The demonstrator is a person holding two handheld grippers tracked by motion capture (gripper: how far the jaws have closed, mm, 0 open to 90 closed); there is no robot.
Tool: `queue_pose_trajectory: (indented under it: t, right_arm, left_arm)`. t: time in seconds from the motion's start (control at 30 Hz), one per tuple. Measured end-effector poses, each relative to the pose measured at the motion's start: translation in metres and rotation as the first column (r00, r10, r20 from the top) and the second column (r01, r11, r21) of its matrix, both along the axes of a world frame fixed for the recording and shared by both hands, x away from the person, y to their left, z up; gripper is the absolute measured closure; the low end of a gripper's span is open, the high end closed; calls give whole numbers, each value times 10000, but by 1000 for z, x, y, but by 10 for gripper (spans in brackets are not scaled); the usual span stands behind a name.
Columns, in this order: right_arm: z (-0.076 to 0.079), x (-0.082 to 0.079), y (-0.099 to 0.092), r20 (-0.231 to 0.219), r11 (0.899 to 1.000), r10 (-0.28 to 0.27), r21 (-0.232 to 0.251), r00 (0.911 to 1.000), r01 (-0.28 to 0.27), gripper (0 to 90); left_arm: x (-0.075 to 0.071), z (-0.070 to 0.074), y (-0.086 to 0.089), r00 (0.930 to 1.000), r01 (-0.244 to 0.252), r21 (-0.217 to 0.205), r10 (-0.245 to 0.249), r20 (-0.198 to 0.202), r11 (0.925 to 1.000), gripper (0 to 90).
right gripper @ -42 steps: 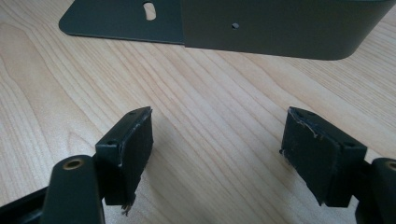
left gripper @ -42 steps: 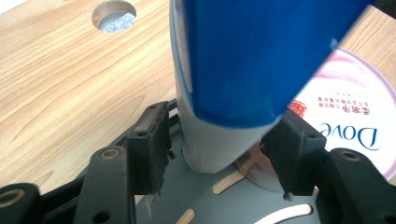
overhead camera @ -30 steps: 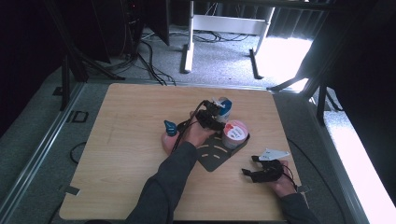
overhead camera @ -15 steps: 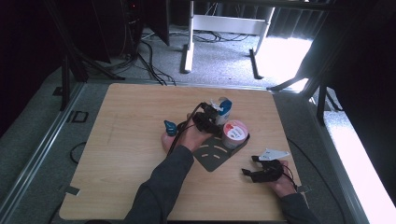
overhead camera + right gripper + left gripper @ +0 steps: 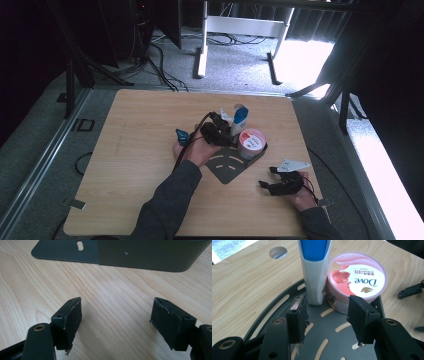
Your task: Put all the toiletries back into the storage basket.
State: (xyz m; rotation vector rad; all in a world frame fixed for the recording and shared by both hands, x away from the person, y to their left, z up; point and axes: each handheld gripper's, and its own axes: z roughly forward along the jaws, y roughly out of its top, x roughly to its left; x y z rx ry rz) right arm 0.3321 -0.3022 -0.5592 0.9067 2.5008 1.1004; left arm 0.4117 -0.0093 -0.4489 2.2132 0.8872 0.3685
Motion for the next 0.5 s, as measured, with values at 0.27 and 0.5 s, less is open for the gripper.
queue_pose_trajectory:
  t: [0.27,0.5]
  right_arm:
    - [0,0,0,-9,10000,-2,7,10000,2,245]
    - [0,0,0,-4,10000,9,20,10000,-9,245]
  left_arm:
    - [-11,2,9,9999,21,-205,-18,109,9998,496]
    - [-26,2,16,9996,231,-167,-229,154,9996,485]
